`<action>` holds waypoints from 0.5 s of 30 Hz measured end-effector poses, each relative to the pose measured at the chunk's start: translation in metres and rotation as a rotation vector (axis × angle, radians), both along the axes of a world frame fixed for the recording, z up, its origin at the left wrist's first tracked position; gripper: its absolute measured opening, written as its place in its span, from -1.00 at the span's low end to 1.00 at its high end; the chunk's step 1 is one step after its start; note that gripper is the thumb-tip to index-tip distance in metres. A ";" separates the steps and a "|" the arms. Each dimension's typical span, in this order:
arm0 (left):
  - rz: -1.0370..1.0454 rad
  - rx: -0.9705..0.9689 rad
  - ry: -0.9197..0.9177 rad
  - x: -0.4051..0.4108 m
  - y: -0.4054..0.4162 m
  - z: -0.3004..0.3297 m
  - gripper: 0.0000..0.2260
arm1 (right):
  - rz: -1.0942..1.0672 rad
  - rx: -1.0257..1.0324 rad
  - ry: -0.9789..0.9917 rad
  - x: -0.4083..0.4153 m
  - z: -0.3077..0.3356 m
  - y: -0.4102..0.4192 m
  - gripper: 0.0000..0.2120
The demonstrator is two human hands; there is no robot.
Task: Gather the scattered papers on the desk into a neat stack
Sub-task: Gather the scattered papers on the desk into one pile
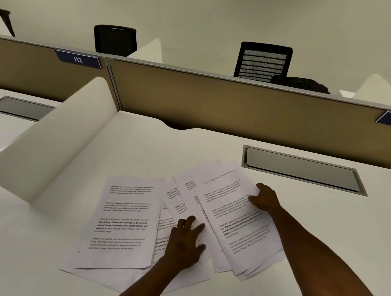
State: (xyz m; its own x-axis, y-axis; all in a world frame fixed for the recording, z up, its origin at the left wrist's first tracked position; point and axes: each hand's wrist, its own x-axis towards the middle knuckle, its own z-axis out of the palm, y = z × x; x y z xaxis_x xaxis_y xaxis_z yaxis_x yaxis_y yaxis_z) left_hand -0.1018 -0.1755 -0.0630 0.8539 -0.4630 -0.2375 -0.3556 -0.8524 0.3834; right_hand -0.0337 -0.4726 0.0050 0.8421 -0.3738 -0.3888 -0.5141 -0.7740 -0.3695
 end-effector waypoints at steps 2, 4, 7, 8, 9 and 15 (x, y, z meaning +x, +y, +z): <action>-0.005 0.009 -0.005 0.001 -0.001 0.001 -0.39 | 0.019 -0.050 0.006 0.001 -0.005 -0.001 -0.38; 0.001 0.012 0.001 0.001 0.001 -0.001 -0.39 | 0.007 -0.086 -0.025 0.000 -0.007 0.000 -0.38; -0.001 0.023 -0.010 0.001 -0.002 -0.001 -0.39 | -0.024 -0.078 -0.070 -0.001 -0.006 -0.001 -0.41; 0.005 0.018 -0.006 -0.001 -0.004 -0.002 -0.38 | -0.031 -0.083 -0.087 -0.002 -0.004 -0.002 -0.43; 0.010 0.010 -0.002 -0.003 -0.006 -0.002 -0.38 | -0.038 -0.085 -0.096 -0.004 -0.003 -0.001 -0.44; 0.020 -0.005 -0.007 -0.001 -0.004 -0.007 -0.37 | -0.234 0.102 -0.248 -0.014 -0.001 0.000 -0.47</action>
State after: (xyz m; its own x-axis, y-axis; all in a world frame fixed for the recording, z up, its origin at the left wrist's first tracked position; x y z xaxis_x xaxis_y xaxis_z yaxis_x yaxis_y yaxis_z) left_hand -0.1023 -0.1798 -0.0705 0.8647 -0.4469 -0.2293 -0.3411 -0.8576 0.3851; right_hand -0.0480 -0.4725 0.0036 0.8119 -0.5373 -0.2284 -0.5579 -0.5989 -0.5745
